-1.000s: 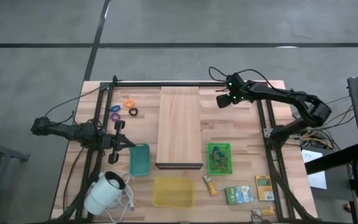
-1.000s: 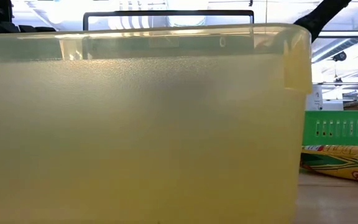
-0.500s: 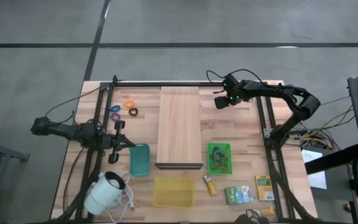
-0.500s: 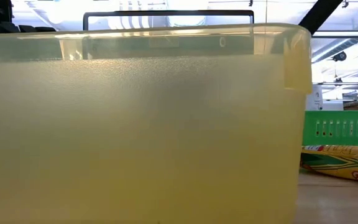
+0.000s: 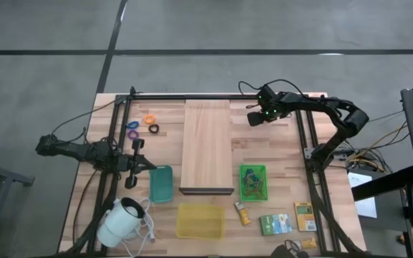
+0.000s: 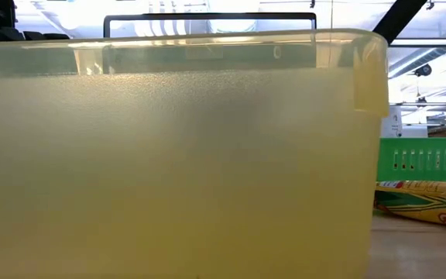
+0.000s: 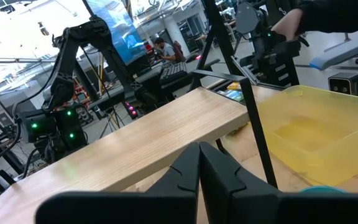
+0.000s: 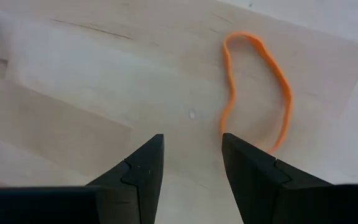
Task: Pick & Place Office Desk Supplies
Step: Put the orange rubber band into the green bin
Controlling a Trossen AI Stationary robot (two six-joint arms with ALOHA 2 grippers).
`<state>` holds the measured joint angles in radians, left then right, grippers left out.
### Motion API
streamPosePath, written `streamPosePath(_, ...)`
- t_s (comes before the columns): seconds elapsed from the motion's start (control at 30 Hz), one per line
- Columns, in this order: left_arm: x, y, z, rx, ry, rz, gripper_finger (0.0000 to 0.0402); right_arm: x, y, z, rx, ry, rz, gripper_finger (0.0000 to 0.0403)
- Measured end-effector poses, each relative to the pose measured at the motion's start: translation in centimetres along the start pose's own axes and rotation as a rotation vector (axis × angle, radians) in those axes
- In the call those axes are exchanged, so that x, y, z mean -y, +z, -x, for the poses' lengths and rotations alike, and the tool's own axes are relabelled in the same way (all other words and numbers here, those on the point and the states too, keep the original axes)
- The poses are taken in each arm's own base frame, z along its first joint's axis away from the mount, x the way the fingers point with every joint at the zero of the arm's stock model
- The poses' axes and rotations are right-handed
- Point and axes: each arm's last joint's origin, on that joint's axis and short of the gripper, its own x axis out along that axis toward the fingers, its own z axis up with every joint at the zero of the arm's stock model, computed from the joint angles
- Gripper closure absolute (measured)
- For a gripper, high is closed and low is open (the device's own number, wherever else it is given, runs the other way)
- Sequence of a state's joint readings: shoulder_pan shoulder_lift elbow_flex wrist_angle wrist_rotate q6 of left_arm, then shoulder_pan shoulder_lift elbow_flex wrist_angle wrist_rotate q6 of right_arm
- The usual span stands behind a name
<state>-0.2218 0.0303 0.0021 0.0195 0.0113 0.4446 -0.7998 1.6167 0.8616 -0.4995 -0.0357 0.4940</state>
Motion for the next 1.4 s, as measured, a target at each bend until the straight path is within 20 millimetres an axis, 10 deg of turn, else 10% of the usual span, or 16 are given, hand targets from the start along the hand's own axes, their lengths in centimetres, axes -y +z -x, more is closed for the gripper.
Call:
streamPosePath(0.57, 0.0, 0.0, 0.0, 0.000, 0.000, 0.000, 0.0390, 1.5, -0.1, -1.1, -0.148, 0.046, -0.029, 0.0243)
streamPosePath(1.4, 0.0, 0.0, 0.0, 0.000, -0.001, 0.000, 0.0390, 0.1, 2.4, 2.8, 0.003, 0.117, 0.005, 0.0243)
